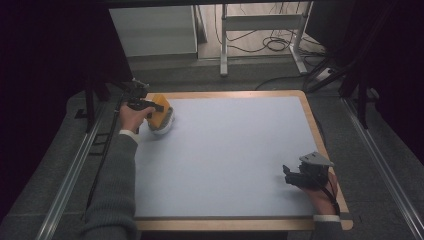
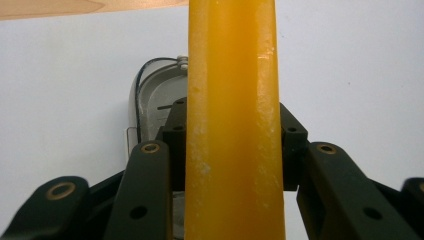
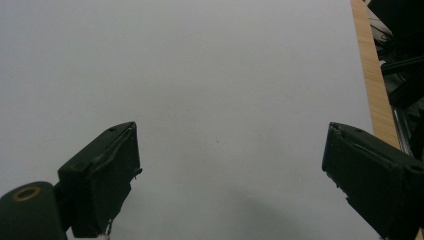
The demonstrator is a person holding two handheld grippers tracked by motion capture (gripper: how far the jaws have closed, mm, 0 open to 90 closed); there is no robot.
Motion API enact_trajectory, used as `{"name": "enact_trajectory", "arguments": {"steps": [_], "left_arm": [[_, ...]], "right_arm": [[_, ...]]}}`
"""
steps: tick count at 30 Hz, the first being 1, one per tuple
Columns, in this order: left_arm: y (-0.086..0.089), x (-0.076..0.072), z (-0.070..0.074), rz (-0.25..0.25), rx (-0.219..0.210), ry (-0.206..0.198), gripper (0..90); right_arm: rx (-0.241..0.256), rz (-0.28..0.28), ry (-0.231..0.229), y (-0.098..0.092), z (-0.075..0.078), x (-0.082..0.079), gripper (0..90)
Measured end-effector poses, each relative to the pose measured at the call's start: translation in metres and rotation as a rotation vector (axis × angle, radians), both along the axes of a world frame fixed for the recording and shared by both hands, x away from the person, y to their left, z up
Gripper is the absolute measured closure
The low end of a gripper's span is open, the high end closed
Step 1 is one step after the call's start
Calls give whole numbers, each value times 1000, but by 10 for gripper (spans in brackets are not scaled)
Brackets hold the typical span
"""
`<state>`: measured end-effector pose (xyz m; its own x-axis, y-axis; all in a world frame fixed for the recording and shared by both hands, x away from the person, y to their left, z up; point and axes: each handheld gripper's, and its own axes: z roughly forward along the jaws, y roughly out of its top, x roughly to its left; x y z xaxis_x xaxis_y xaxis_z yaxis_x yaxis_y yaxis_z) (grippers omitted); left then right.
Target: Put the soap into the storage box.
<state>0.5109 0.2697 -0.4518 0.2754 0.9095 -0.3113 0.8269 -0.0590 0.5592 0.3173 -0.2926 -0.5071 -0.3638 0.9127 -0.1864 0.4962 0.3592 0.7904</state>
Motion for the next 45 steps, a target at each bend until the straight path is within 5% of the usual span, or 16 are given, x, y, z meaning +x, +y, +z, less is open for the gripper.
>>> {"name": "enact_trajectory", "arguments": {"steps": [24, 29, 32, 36, 45], "left_arm": [[1, 6, -24, 38, 16, 47, 610], [3, 2, -15, 38, -18, -5, 484], [4, -2, -7, 53, 26, -27, 342], [6, -10, 1, 73, 67, -49, 259], [6, -31, 16, 26, 53, -128, 233]], "right_arm": [[-13, -3, 10, 0, -3, 1, 83], [-15, -5, 10, -1, -4, 2, 82], [-16, -2, 13, 0, -4, 2, 82], [-16, 0, 12, 1, -4, 1, 83], [-17, 0, 9, 1, -3, 1, 82]]}}
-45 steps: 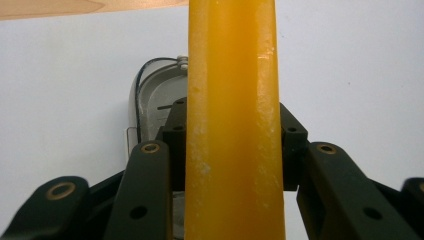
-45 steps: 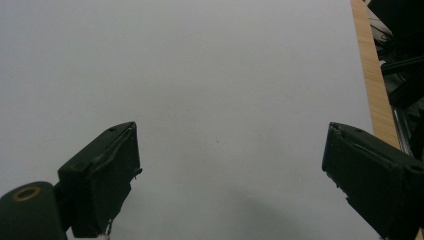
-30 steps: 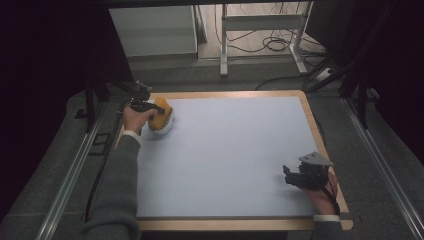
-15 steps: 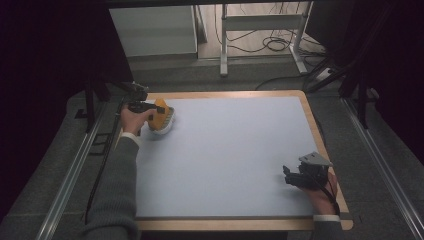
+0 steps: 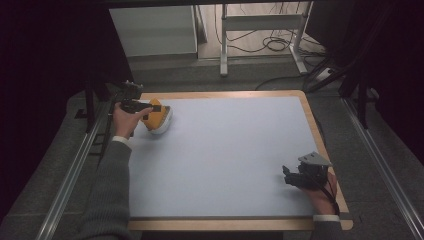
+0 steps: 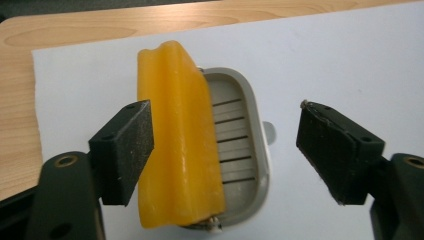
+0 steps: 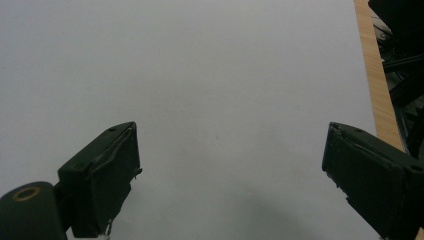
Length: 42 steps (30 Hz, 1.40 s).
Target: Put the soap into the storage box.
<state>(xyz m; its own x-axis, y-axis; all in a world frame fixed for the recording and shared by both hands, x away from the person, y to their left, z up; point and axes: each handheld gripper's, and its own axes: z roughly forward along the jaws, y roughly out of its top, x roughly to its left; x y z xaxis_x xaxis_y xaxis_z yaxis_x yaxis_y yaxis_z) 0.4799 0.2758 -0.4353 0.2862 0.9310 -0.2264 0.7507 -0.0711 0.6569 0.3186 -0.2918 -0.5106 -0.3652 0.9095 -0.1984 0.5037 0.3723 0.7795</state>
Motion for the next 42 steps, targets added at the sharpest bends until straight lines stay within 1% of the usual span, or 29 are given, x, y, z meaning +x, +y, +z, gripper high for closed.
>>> {"name": "enact_trajectory", "arguments": {"steps": [1, 4, 6, 9, 10, 11, 12, 13, 15, 16, 22, 27, 30, 32, 34, 35, 39, 40, 42], "left_arm": [[-1, -4, 2, -12, -5, -7, 233], [-5, -16, 5, -42, 8, -19, 237], [-6, -26, 6, -72, -10, -35, 241], [-8, -38, 4, -101, -19, -47, 248], [-8, -40, 4, -109, -20, -50, 247], [-9, -45, 3, -123, -28, -56, 247], [-10, -50, 2, -126, -37, -64, 247], [-10, -56, 0, -130, -51, -78, 248], [-11, -64, -4, -143, -68, -83, 250], [-12, -70, -7, -154, -81, -88, 250], [-15, -100, -27, -187, -101, -106, 254], [-19, -122, -43, -217, -99, -104, 256], [-23, -135, -52, -256, -108, -104, 251], [-25, -142, -58, -271, -111, -99, 248], [-25, -147, -63, -270, -112, -92, 248], [-25, -150, -66, -269, -103, -85, 248], [-28, -155, -78, -271, -95, -45, 242], [-28, -155, -79, -267, -79, -38, 241], [-29, -155, -79, -247, -59, -44, 241]], "right_arm": [[-1, 1, 2, 0, 0, 0, 82], [0, 2, 1, 1, 0, 0, 82], [0, 4, 1, 2, 0, 0, 82], [-2, 7, 2, 3, 0, 0, 82], [-5, 10, 1, 3, 0, 0, 82], [-5, 10, 1, 3, 0, 0, 82], [-5, 12, -1, 4, 0, -1, 82], [-5, 13, -2, 4, 1, -1, 82], [1, 11, -6, 4, 2, -2, 82], [1, 12, -5, 4, 2, -2, 83], [0, 13, -7, 4, 2, -2, 83], [-3, 15, -8, 5, 3, -3, 83], [-6, 18, -10, 6, 3, -3, 83], [-7, 20, -13, 6, 3, -3, 83], [-11, 19, -21, 6, 3, -3, 83], [-11, 20, -21, 7, 3, -3, 83], [-15, 26, -22, 9, 4, -4, 83], [-16, 27, -22, 9, 4, -4, 83], [-16, 26, -21, 9, 3, -4, 83]]}}
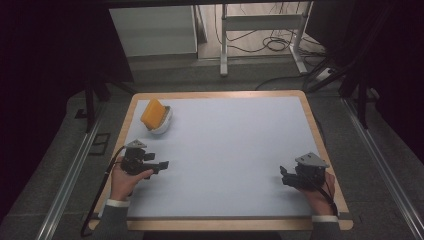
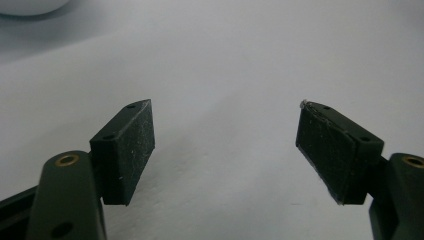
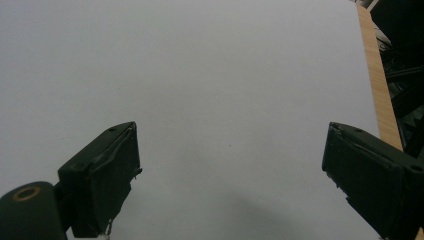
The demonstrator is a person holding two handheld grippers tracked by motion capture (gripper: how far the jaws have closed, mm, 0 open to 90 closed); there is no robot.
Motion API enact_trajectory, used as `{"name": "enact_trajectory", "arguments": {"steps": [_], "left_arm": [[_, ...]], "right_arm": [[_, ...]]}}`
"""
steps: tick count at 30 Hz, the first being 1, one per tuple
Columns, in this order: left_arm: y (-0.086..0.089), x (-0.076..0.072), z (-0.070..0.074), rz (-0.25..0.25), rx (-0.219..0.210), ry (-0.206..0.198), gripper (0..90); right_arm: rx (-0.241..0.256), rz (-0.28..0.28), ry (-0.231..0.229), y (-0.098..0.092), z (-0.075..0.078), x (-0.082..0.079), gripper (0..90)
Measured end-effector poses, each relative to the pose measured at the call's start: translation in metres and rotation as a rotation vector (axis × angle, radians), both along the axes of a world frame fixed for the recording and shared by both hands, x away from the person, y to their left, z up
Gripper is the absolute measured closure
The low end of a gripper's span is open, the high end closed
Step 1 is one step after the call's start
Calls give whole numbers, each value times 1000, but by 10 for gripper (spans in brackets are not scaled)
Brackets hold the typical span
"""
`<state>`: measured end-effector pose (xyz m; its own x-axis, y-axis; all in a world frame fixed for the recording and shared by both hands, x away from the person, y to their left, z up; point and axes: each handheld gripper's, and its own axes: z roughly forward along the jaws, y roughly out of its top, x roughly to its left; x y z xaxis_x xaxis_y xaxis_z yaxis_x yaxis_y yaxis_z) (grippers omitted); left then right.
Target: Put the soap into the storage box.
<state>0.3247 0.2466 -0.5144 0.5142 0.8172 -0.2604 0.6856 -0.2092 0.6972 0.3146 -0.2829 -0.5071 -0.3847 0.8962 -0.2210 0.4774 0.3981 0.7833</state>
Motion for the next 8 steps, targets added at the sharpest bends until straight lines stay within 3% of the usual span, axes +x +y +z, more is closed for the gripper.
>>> {"name": "enact_trajectory", "arguments": {"steps": [2, 8], "left_arm": [[-1, 0, 0, -5, -16, -4, 241], [-4, 2, -4, -9, -1, -3, 219]], "right_arm": [[1, -1, -1, 0, 0, 0, 83], [8, 7, -9, 3, 2, 1, 83]]}}
